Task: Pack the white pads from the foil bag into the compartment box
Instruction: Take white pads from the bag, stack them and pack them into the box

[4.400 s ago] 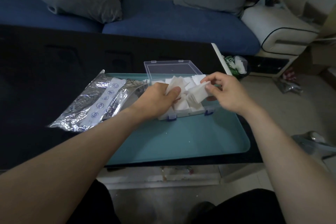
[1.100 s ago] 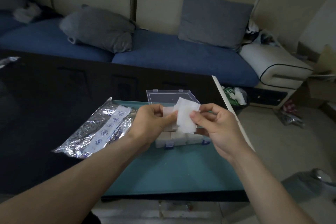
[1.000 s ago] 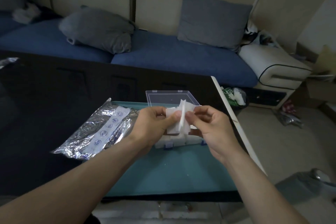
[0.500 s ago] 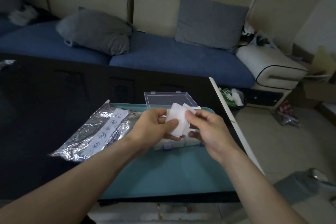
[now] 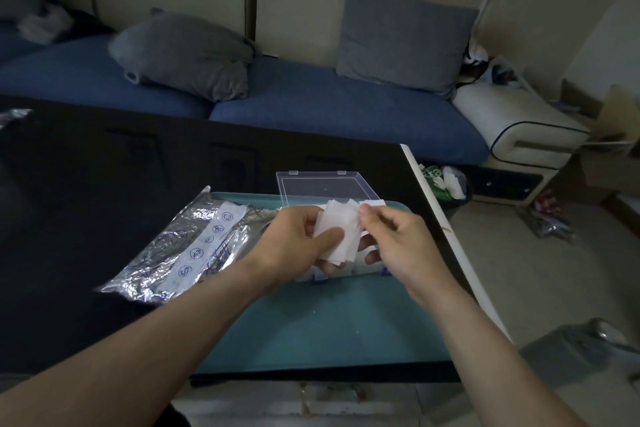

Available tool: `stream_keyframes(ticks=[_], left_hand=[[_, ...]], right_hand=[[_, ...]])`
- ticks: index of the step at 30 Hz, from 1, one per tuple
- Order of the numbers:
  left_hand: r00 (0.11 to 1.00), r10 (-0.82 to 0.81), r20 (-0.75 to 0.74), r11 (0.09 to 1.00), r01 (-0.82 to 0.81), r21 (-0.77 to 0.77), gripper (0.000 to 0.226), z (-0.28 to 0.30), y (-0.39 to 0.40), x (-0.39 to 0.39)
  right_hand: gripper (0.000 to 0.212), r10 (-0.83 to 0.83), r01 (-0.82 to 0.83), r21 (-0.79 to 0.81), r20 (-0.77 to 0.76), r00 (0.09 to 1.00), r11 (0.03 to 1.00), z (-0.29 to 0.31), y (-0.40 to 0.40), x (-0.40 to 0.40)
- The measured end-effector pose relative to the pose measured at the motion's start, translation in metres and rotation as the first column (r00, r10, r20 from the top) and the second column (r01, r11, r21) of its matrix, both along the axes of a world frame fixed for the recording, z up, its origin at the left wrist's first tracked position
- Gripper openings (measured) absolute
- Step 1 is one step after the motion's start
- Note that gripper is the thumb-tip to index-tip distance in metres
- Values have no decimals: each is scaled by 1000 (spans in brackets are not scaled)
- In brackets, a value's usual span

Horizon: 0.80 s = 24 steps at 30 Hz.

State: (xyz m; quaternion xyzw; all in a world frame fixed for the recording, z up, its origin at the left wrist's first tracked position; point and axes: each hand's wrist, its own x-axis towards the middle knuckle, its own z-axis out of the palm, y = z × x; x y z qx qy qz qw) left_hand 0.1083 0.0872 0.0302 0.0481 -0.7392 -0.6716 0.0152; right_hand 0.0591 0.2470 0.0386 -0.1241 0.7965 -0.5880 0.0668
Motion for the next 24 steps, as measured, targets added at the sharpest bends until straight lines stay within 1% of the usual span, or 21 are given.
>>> stream_keyframes(ticks=[1,2,3,4,5,6,7,9,10,11,12,13,14,16,17,18,19,21,23,24], left_hand=[[1000,14,-6,999,-14,-35,15,0,-1,0],[1000,14,-1,1000,-14,-26,15,1,-1,0],[1000,-6,21,999,5,31,17,3,1,0],[997,-42,64,991,33,130,17,6,3,1],[988,-101,113,966,71,248,14,8,4,1],[970,-187,153,923,120,366,11,11,5,2],[944,-283,172,865,174,471,13,14,4,3],[895,-414,169,755,233,613,23,15,1,3],[882,-439,168,725,238,646,28,16,0,3],[875,-453,169,709,238,664,32,15,-1,3],[870,-463,169,697,240,676,35,15,-2,3],[868,-466,170,694,240,679,37,14,-2,2],[870,-459,180,700,229,677,37,13,-2,2],[884,-411,222,723,169,670,28,10,-1,-1],[890,-391,233,725,142,674,24,9,0,-2],[890,-394,230,719,142,680,24,9,1,-2],[884,-412,222,720,166,673,25,8,2,-3],[862,-450,233,759,232,608,24,7,4,0],[849,-450,278,795,239,557,22,5,4,3],[853,-440,280,797,228,559,22,4,4,3]], right_hand=[[19,-8,12,58,-58,998,998,0,-1,0],[17,4,8,96,-122,992,995,0,-2,0],[13,43,-24,110,-170,985,994,0,-4,0],[13,90,-74,91,-186,978,993,0,-5,1],[17,125,-118,49,-169,978,992,1,-5,3],[19,152,-155,-14,-126,980,988,2,-6,4],[21,180,-185,-66,-76,981,980,5,-6,6],[22,257,-257,-79,1,966,963,11,-6,10],[24,292,-290,-60,37,956,955,13,-6,12],[33,310,-309,-28,65,949,951,15,-5,13],[47,307,-309,11,76,949,951,15,-3,13],[62,314,-317,65,52,948,946,15,-1,13],[75,340,-337,152,6,940,929,14,1,14],[106,414,-355,388,-77,907,850,10,3,16],[119,431,-335,473,-108,896,815,7,1,17],[126,432,-308,514,-137,891,800,4,-1,17],[127,422,-293,501,-166,891,814,1,-4,16],[120,380,-278,391,-214,900,878,-5,-7,13],[114,340,-257,318,-241,909,913,-5,-9,12],[113,341,-257,321,-243,908,912,-4,-9,13]])
